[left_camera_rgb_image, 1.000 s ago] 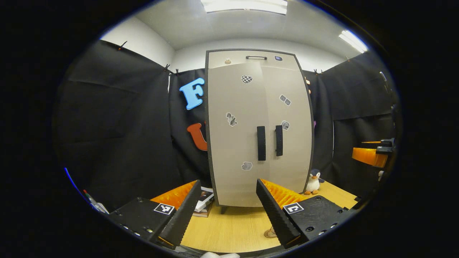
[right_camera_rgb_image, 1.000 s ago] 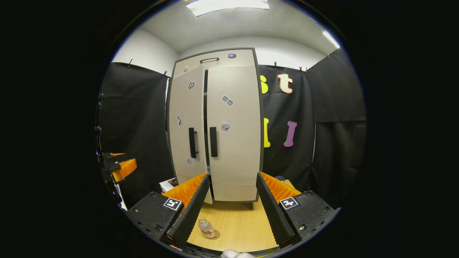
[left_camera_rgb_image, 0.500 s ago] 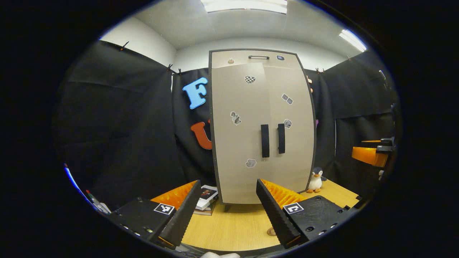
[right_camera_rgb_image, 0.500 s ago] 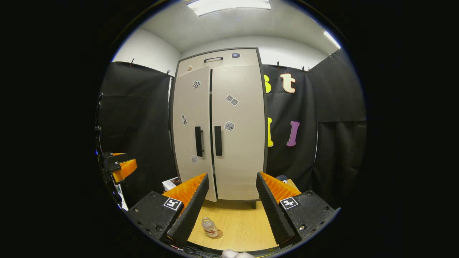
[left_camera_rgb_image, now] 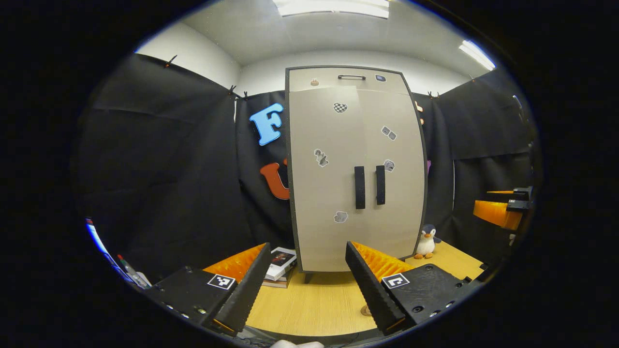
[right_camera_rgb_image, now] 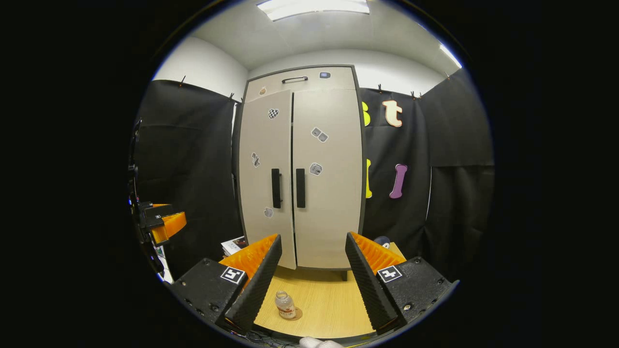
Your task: Grasp the bottle in the cabinet with the left hand and place it on the coaster, then close the right door with the right hand and the left door with the left hand.
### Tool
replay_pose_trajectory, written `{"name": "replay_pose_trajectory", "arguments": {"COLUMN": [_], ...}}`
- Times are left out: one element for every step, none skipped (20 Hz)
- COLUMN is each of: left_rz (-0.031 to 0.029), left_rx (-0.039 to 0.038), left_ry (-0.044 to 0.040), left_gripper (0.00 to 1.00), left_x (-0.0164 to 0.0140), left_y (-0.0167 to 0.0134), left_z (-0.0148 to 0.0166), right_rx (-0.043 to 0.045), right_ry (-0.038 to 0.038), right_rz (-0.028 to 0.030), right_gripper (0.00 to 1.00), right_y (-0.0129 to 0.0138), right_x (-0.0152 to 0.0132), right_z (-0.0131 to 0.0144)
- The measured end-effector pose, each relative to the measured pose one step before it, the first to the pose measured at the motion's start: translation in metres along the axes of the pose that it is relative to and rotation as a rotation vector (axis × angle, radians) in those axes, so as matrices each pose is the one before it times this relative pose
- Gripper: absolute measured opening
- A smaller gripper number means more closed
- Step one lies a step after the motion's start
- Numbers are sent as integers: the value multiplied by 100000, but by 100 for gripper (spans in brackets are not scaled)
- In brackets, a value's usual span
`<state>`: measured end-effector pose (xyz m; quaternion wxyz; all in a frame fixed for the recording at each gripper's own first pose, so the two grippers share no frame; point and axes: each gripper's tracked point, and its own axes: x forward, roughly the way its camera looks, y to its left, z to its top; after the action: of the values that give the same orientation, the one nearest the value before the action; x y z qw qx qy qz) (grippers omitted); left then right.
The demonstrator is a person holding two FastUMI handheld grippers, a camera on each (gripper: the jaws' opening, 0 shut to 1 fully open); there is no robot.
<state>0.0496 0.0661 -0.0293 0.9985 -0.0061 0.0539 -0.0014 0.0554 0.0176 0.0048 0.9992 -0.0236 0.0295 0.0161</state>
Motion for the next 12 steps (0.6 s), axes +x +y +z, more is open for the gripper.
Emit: {"name": "replay_pose_trajectory", "arguments": {"left_rz": [685, 353, 491, 446, 550, 810, 467, -259, -228, -67, -288, -594], "left_rx": [-417, -689, -706, -506, -148, 169, 37, 36, 231, 174, -164, -566], "left_ry": [209, 215, 393, 404, 159, -119, -449, -894, -382, -47, -220, -170], "left_gripper": [94, 94, 94, 94, 94, 94, 94, 94, 94, 94, 96, 94], "left_x": [-238, -129, -76, -194, -204, -77, -112, -23, -77, -35, -44, 36], "left_y": [186, 49, 153, 126, 61, 185, 264, 59, 11, -13, -104, -247], "left_z": [-162, -153, -150, -142, -165, 157, 242, 359, 135, -4, -34, -66], "right_rx": [-53, 98, 362, 620, 638, 72, -243, -403, -417, -47, 204, -159], "right_ry": [267, 383, 268, -159, -757, -153, -232, -416, -55, 439, 282, -76], "right_rz": [527, 620, 612, 502, 355, -135, 27, -530, -684, -717, -189, -665], "right_gripper": [82, 82, 82, 82, 82, 82, 82, 82, 82, 82, 82, 82], "right_y": [128, 121, 133, 32, 63, -75, -45, -160, -203, -224, -51, -150], "right_x": [135, 67, 115, 92, 25, -81, -100, -75, -180, -95, -221, -203], "right_z": [-53, -184, -8, 47, 278, 79, 44, 99, -41, -210, -178, 4]}}
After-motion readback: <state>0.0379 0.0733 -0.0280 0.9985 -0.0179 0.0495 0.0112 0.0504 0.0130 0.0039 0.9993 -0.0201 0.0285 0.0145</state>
